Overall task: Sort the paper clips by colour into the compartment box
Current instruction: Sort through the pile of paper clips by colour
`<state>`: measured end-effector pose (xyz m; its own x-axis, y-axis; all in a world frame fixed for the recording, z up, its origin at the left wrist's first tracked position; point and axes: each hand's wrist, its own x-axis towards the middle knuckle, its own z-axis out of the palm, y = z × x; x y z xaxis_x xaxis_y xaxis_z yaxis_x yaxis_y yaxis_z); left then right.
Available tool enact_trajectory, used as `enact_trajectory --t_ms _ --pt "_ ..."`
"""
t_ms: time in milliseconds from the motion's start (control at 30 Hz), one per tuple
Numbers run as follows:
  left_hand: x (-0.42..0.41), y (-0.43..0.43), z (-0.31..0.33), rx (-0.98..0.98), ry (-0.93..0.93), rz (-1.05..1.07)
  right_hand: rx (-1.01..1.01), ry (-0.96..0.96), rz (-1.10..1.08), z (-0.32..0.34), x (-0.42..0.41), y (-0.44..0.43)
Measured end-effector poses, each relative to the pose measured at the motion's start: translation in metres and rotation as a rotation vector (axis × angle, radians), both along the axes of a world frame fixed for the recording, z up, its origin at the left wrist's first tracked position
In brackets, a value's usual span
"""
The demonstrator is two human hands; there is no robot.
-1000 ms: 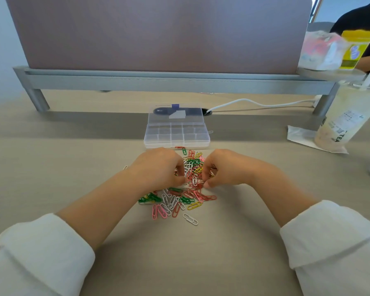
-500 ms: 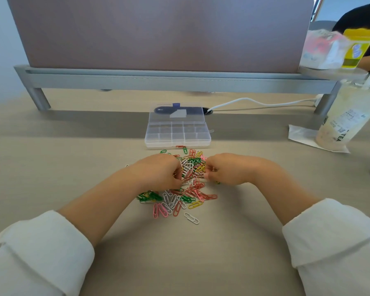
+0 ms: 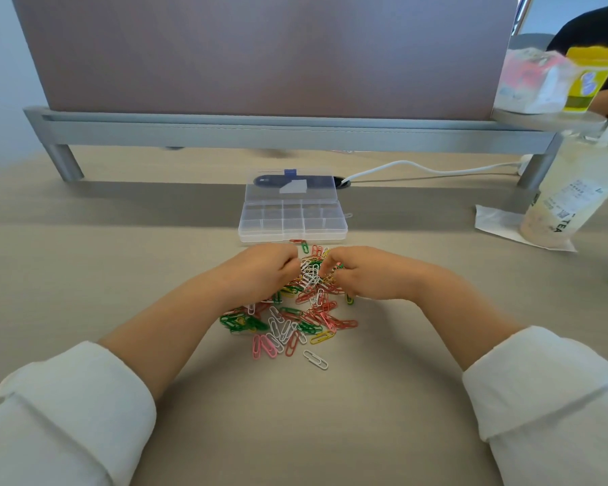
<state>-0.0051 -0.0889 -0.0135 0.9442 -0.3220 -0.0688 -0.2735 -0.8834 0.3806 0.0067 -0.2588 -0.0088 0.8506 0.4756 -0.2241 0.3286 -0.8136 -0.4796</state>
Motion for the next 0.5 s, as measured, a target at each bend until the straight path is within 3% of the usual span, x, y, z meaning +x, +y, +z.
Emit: enact_trajectory --t_ms 167,500 --pt "0.005 0.009 -0.002 -0.09 0.064 0.027 0.277 0.097 -0.089 -0.008 0.003 0.003" --pt "0.002 0.014 0.002 -0.139 0.156 0.046 0.441 0.199 -0.156 -0.014 0.004 0.006"
